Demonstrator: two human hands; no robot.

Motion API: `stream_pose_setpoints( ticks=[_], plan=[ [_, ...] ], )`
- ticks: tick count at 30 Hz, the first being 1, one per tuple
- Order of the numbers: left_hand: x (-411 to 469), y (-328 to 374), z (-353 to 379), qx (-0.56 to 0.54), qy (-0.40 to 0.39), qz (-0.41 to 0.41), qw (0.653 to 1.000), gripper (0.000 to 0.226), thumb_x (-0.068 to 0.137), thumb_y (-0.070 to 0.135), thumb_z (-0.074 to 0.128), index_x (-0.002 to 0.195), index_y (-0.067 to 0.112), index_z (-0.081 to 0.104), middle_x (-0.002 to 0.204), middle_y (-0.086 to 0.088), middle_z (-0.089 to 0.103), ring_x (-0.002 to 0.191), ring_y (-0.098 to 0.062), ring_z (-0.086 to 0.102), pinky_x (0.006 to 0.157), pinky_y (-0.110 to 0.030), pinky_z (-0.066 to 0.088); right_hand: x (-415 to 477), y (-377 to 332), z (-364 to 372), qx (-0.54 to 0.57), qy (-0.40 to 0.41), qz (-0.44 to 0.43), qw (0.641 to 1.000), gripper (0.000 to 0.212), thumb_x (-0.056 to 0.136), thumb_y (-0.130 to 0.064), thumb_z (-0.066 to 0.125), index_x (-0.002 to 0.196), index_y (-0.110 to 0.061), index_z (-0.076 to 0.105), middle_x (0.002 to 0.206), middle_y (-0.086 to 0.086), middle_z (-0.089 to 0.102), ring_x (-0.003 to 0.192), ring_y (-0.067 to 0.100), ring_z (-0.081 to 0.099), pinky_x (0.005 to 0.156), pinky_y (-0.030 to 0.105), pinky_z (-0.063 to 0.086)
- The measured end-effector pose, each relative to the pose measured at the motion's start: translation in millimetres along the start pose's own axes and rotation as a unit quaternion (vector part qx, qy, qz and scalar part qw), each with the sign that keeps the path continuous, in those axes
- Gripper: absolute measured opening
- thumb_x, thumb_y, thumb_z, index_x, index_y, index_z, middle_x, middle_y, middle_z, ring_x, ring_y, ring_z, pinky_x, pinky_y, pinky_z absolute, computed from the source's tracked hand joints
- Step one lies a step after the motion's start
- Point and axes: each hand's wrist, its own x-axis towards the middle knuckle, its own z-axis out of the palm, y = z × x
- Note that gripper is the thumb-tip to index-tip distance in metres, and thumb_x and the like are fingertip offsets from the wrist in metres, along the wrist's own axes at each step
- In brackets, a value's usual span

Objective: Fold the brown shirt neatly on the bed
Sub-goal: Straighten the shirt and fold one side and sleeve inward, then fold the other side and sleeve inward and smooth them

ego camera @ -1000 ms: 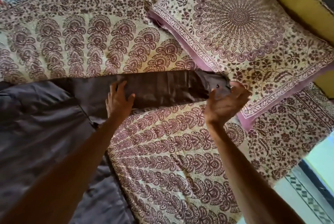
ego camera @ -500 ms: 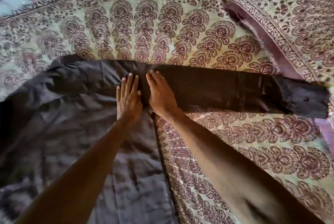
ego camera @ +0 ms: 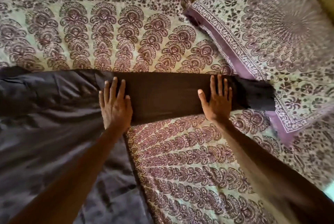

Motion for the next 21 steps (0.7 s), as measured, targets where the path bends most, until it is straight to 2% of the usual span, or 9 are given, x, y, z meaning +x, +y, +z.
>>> stream_pose_setpoints(
  ticks=[2, 3, 6, 7, 11, 15, 17, 19, 21],
  plan=[
    [0, 33, 15, 0.002, -0.046, 0.087, 0.995, 0.055, 0.099, 0.043, 0.032, 0.151, 0.027, 0.024, 0.16, -0.003, 0.018, 0.149, -0.027, 0.011, 0.119, -0.051, 0.011, 8, 15, -8, -0.001, -0.005, 0.015, 1.0, 0.075, 0.096, -0.064, 0.022, 0.153, -0.015, 0.023, 0.161, 0.009, 0.02, 0.149, 0.03, 0.016, 0.118, 0.053, 0.017],
    [-3, 50, 24, 0.008, -0.065, 0.107, 0.992, 0.057, 0.099, 0.048, 0.032, 0.152, 0.03, 0.021, 0.161, -0.002, 0.016, 0.149, -0.028, 0.009, 0.119, -0.053, 0.008, 10, 12, -10, -0.002, -0.009, -0.006, 1.0, 0.075, 0.096, -0.061, 0.024, 0.153, -0.013, 0.023, 0.161, 0.01, 0.02, 0.149, 0.03, 0.014, 0.119, 0.053, 0.015],
    [-12, 81, 47, 0.043, -0.073, 0.089, 0.992, 0.063, 0.095, 0.059, 0.032, 0.152, 0.036, 0.015, 0.162, 0.002, 0.007, 0.15, -0.027, -0.001, 0.118, -0.056, -0.002, 3, 2, -2, 0.003, -0.022, -0.151, 0.988, 0.073, 0.098, -0.057, 0.029, 0.153, -0.01, 0.023, 0.161, 0.008, 0.019, 0.15, 0.024, 0.013, 0.121, 0.048, 0.013],
    [-14, 83, 50, 0.054, -0.069, 0.078, 0.993, 0.065, 0.095, 0.061, 0.032, 0.152, 0.037, 0.013, 0.162, 0.004, 0.005, 0.15, -0.026, -0.003, 0.118, -0.057, -0.003, 3, 11, -1, 0.007, -0.022, -0.162, 0.986, 0.074, 0.097, -0.058, 0.029, 0.153, -0.01, 0.023, 0.161, 0.008, 0.019, 0.15, 0.023, 0.014, 0.121, 0.046, 0.013],
    [-14, 86, 51, 0.068, -0.052, 0.073, 0.994, 0.066, 0.092, 0.064, 0.029, 0.151, 0.039, 0.013, 0.162, 0.005, 0.006, 0.15, -0.025, -0.003, 0.118, -0.057, 0.0, 12, 82, -9, 0.044, -0.013, -0.045, 0.998, 0.078, 0.096, -0.062, 0.026, 0.154, -0.01, 0.02, 0.16, 0.01, 0.022, 0.146, 0.027, 0.024, 0.119, 0.043, 0.022],
    [-16, 92, 50, 0.076, -0.05, 0.074, 0.993, 0.066, 0.092, 0.064, 0.027, 0.151, 0.038, 0.014, 0.162, 0.004, 0.008, 0.15, -0.026, -0.001, 0.117, -0.058, 0.001, 13, 99, -15, 0.066, -0.049, -0.062, 0.995, 0.08, 0.095, -0.065, 0.018, 0.155, -0.011, 0.012, 0.162, 0.01, 0.015, 0.147, 0.028, 0.021, 0.119, 0.043, 0.023],
    [-13, 91, 51, 0.072, -0.056, 0.084, 0.992, 0.066, 0.093, 0.062, 0.03, 0.151, 0.036, 0.016, 0.162, 0.002, 0.009, 0.149, -0.028, 0.001, 0.117, -0.058, 0.0, 9, 90, -19, 0.079, -0.026, -0.059, 0.995, 0.074, 0.099, -0.056, 0.026, 0.154, -0.007, 0.018, 0.161, 0.012, 0.019, 0.147, 0.029, 0.023, 0.118, 0.043, 0.026],
    [-8, 92, 48, 0.037, -0.065, 0.086, 0.993, 0.065, 0.093, 0.056, 0.041, 0.15, 0.032, 0.023, 0.161, -0.001, 0.015, 0.149, -0.029, 0.007, 0.117, -0.056, 0.002, -2, 78, -26, 0.098, 0.03, -0.072, 0.992, 0.061, 0.1, -0.04, 0.042, 0.15, -0.005, 0.03, 0.156, 0.015, 0.031, 0.143, 0.03, 0.03, 0.117, 0.042, 0.029],
    [-9, 93, 37, -0.017, -0.065, 0.063, 0.996, 0.062, 0.09, 0.042, 0.054, 0.147, 0.025, 0.033, 0.156, -0.004, 0.027, 0.144, -0.032, 0.021, 0.116, -0.056, 0.015, -17, 59, -32, 0.132, 0.069, -0.108, 0.983, 0.05, 0.098, -0.028, 0.051, 0.143, -0.005, 0.044, 0.146, 0.015, 0.047, 0.135, 0.028, 0.043, 0.112, 0.039, 0.038]
  ],
)
